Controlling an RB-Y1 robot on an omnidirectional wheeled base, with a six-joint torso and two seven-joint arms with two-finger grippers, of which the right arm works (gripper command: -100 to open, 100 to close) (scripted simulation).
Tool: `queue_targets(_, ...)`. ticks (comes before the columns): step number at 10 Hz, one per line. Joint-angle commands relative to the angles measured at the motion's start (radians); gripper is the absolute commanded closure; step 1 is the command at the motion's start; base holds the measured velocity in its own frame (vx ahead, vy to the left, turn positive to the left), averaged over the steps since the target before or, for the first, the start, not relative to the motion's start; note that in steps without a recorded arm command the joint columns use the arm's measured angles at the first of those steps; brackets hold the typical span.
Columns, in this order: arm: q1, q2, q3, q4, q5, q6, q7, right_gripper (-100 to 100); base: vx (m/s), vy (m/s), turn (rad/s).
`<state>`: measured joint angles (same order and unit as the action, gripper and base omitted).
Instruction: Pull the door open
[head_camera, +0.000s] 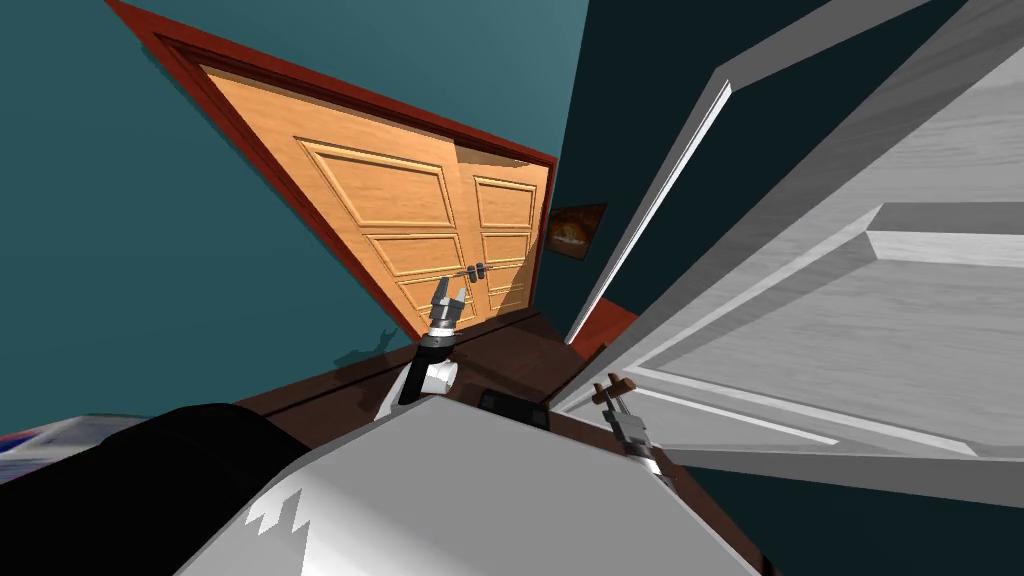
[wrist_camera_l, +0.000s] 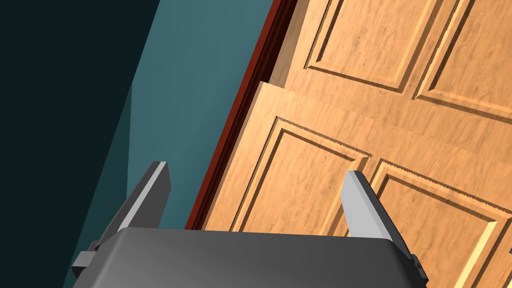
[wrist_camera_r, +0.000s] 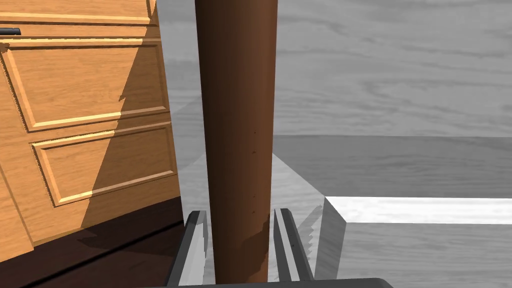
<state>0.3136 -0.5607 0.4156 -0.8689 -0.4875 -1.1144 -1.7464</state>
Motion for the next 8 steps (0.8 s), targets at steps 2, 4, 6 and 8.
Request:
queue_targets(2, 0.002, -0.005, 0.006, 0.005, 0.003, -0.008, -0.006, 100, -0.149, -0.029, 0.054)
queue_targets(4, 0.0, -0.01, 0.016, 0.024, 0.011, -0.026, -0.02, 100, -0.192, -0.04, 0.146)
queue_targets(6, -0.005, -0.015, 0.023, 0.039, 0.017, -0.041, -0.032, 100, -0.199, -0.067, 0.131)
queue_targets(8, -0.009, -0.021, 0.031, 0.056, 0.023, -0.057, -0.044, 100, -0.187, -0.058, 0.149)
